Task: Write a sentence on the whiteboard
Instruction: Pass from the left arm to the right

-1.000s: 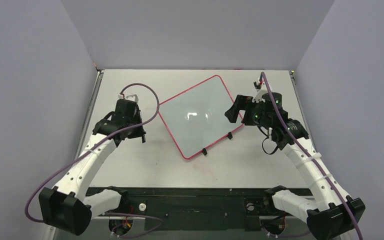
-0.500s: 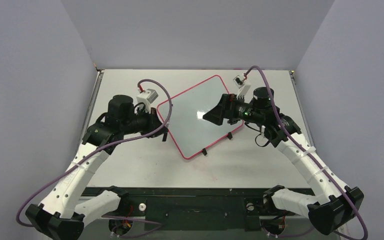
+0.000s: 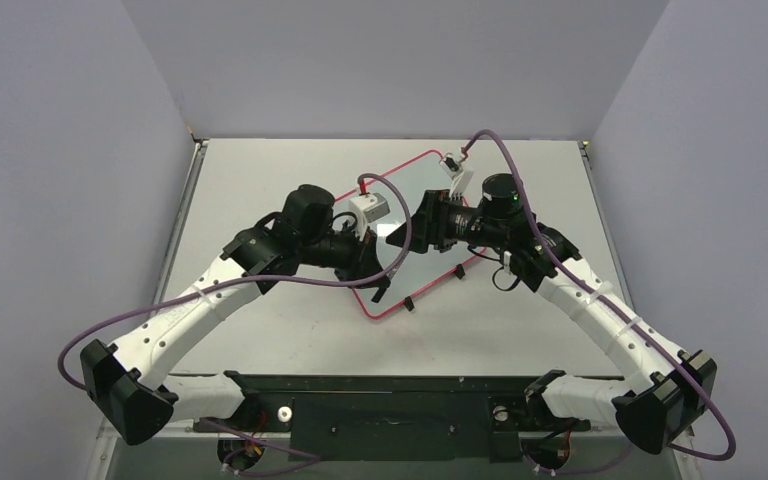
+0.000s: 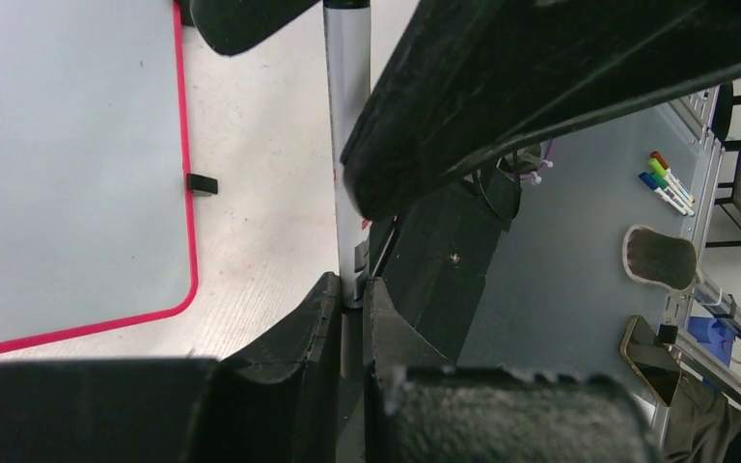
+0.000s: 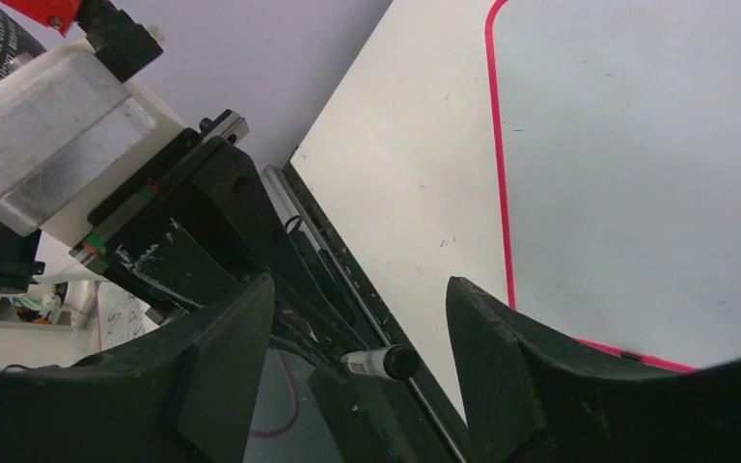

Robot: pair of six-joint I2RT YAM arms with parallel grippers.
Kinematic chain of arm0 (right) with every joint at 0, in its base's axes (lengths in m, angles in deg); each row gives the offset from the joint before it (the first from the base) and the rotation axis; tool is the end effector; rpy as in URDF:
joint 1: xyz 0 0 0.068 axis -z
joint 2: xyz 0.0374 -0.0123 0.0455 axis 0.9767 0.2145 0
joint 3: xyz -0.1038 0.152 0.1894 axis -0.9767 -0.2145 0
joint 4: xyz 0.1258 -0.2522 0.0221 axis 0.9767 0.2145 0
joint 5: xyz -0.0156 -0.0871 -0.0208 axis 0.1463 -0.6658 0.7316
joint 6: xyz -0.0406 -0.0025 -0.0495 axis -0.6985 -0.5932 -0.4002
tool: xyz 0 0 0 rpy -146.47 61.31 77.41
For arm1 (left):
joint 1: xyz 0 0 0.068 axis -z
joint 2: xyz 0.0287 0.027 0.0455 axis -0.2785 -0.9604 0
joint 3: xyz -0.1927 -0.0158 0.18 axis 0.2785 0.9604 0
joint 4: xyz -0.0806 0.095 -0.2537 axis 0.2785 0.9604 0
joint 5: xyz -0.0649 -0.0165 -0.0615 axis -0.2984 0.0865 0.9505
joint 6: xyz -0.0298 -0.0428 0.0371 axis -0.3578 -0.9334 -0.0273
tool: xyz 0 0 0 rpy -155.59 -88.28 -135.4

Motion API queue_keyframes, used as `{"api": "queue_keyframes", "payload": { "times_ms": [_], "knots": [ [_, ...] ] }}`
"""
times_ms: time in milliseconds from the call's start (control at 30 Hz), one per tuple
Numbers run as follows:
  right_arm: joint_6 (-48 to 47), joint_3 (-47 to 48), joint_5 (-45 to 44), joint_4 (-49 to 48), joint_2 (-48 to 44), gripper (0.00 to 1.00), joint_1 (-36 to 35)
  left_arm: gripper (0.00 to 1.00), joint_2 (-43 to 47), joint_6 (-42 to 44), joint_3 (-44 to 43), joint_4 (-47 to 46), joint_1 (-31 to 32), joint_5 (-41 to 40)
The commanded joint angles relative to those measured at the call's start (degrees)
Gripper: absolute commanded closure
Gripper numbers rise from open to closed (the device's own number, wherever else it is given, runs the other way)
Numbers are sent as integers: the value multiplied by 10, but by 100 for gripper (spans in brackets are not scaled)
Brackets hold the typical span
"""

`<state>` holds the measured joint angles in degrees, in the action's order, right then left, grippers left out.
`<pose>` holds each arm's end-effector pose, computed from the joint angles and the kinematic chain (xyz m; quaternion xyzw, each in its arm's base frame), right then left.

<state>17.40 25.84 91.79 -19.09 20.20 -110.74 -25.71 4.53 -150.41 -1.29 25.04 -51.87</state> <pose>0.2368 0.1908 0.3636 -0.1595 0.7735 0.5347 0.3005 0.2053 -0.2159 0.3454 0.3350 0.7959 -0.4238 0.2732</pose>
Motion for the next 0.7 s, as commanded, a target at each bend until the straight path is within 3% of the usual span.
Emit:
{"api": "queue_keyframes", "payload": {
  "times_ms": [0,400,467,500,567,667],
  "knots": [
    [0,-7,13,-24,-3,42,-6,100,-9,20,-40,-40,7,4],
    [-42,-30,61,13,-5,73,-10,100,-35,46,-67,-35,17,-9],
    [-41,-32,66,12,-3,87,-11,100,-40,48,-72,-34,18,-14],
    [-41,-32,67,12,-3,99,-11,100,-43,47,-74,-34,17,-16],
    [-40,-33,60,12,-7,100,-11,93,-45,40,-76,-35,17,-36],
    [-37,-31,41,11,-15,100,-10,62,-36,26,-67,-47,16,-61]
  ]
}}
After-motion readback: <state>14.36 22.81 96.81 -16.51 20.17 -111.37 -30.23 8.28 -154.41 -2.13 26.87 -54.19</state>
